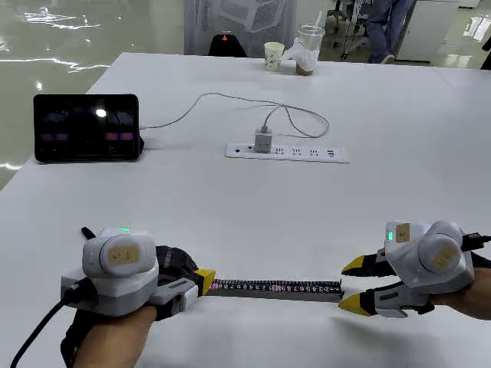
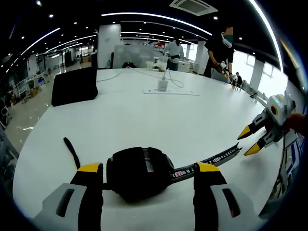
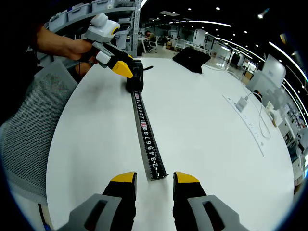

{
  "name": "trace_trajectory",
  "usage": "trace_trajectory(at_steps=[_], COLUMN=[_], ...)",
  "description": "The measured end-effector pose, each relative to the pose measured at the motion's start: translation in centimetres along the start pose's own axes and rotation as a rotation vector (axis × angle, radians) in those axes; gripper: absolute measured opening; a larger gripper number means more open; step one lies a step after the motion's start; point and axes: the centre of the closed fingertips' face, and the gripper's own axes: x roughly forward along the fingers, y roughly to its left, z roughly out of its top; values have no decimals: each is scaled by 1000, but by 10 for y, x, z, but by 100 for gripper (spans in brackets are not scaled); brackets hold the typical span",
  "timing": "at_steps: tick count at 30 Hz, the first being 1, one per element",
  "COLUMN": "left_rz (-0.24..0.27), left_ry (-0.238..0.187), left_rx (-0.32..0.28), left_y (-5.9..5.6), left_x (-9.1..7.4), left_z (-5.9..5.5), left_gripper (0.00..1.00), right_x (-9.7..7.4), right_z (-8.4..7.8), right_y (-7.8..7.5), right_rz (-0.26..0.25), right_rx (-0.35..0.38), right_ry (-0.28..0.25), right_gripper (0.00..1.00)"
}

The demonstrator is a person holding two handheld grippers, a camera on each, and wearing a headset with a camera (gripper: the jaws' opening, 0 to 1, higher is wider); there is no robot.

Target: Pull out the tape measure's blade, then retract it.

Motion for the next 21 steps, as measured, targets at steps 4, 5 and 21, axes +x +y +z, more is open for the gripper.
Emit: trace_trajectory(at_steps=[4,5,21], left_rz=[10,11,26], left_ry=[10,12,31], left_rx=[-15,-20,-64], left_y=[4,5,12], left_x=[3,4,13], left_z=[-1,-1,-4], left_gripper=[69,69,60], right_x=[4,5,18], right_z=[-2,-3,-6], right_y=[-1,0,-4], right_rz=[22,30,78], right_rx=[-20,-25,-54], right_ry=[12,19,32], right_gripper=[24,23,13])
